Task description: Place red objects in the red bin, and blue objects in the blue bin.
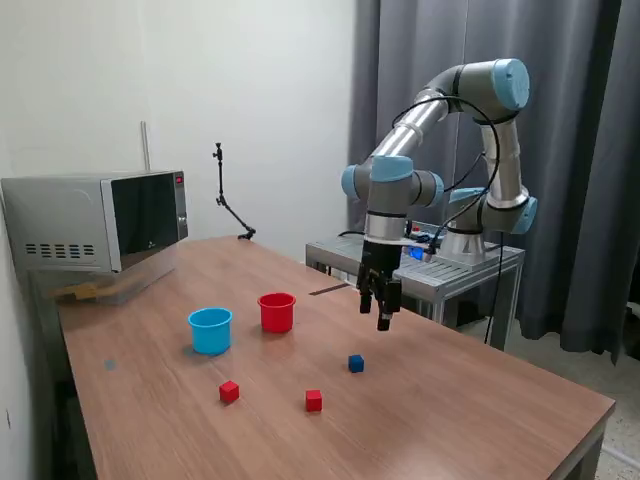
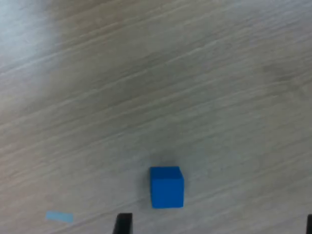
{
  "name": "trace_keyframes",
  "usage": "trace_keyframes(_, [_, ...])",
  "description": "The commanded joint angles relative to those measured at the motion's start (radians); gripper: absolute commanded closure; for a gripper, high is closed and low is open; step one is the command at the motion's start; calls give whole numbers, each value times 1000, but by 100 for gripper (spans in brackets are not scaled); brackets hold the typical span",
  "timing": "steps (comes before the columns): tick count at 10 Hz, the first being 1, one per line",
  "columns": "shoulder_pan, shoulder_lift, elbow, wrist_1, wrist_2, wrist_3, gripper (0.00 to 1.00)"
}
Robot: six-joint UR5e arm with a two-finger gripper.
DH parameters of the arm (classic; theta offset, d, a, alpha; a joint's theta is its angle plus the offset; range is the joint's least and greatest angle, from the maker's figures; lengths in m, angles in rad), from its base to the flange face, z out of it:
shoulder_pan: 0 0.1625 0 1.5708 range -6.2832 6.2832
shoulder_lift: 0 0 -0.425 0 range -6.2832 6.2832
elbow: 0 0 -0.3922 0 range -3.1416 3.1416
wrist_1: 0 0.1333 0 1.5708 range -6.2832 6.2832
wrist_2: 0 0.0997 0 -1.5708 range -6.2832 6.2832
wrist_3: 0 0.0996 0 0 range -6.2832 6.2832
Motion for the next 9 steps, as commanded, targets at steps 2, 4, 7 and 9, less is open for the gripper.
trace_keyframes(2, [-6, 42, 27, -50, 4, -3, 0])
trace_keyframes(4, [-12, 81, 19, -67, 4, -12, 0])
trace_keyframes(7, [-15, 112, -2, -67, 2, -40, 0])
trace_keyframes(9, [-39, 124, -17, -68, 2, -67, 0])
